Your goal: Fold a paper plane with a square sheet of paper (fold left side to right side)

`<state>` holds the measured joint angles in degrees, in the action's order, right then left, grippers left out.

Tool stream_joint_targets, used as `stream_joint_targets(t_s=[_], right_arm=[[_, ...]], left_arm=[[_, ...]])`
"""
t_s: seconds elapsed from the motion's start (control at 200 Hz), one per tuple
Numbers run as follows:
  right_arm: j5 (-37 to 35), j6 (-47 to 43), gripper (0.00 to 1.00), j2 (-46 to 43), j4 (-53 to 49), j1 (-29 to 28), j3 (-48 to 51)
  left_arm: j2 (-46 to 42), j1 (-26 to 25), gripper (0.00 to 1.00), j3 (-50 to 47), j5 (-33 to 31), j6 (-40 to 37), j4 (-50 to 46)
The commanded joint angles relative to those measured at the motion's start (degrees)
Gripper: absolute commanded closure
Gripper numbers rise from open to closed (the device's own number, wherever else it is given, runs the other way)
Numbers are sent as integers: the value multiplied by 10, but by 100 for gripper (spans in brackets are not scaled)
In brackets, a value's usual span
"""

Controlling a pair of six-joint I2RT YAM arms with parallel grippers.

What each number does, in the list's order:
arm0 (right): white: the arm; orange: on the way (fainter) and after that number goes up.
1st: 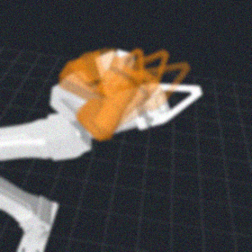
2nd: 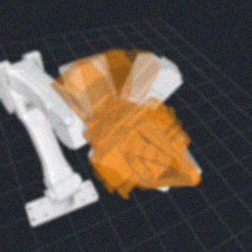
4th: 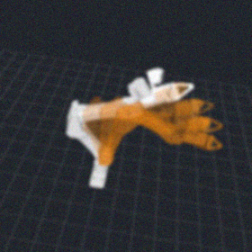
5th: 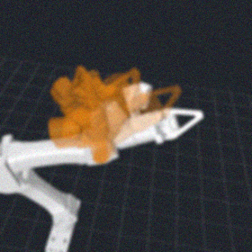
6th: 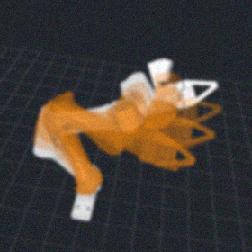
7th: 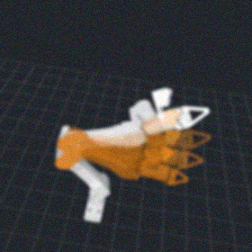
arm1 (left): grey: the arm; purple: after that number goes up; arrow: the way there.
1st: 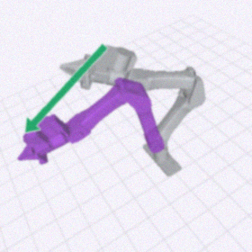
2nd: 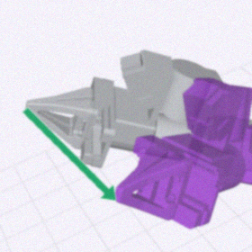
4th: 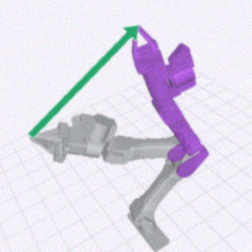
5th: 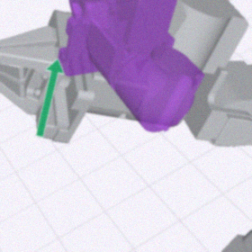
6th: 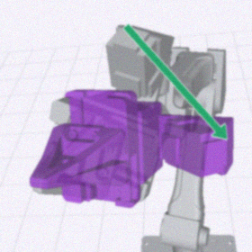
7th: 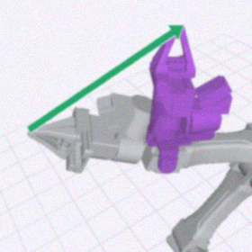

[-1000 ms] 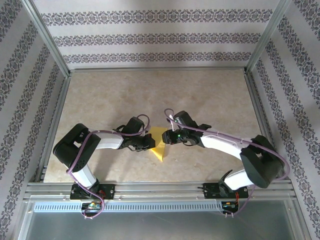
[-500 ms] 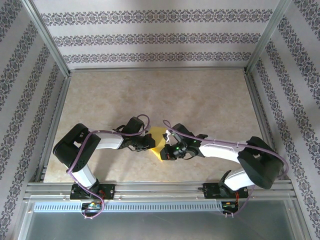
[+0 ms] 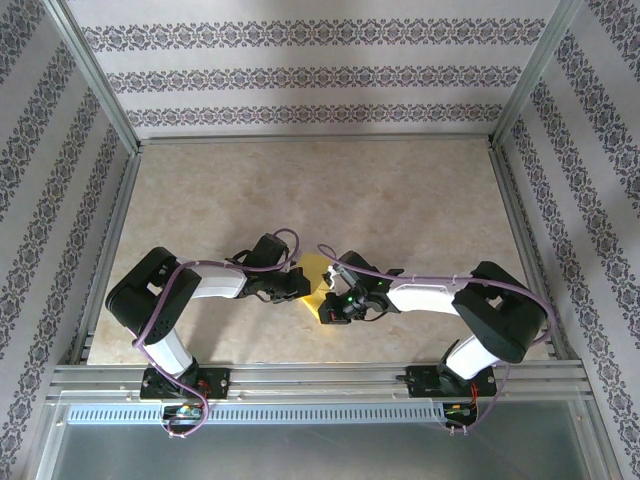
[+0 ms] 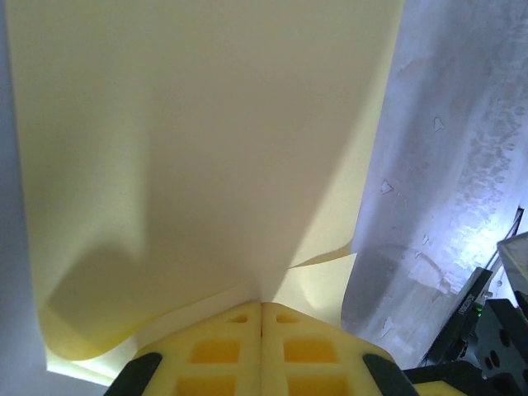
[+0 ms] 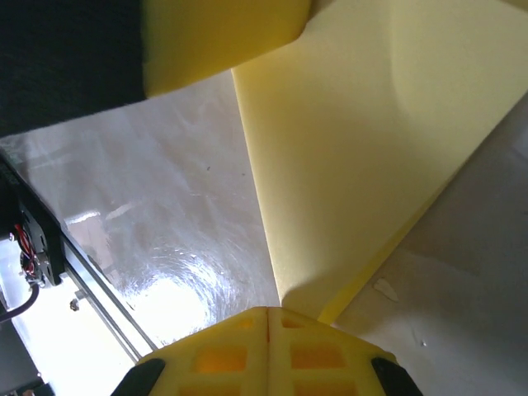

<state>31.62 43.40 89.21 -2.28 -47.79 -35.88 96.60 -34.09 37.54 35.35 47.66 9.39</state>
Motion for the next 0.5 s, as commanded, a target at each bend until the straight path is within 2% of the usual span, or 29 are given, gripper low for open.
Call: stream_joint_targets(t_s=[0.0, 0.495], right_arm=[[-1, 3, 97, 9, 4, -7, -12], [-11, 2, 97, 20, -4, -10, -10]], left_arm=[[4, -5, 95, -6, -41, -4, -70], [6, -5, 95, -4, -41, -4, -71]])
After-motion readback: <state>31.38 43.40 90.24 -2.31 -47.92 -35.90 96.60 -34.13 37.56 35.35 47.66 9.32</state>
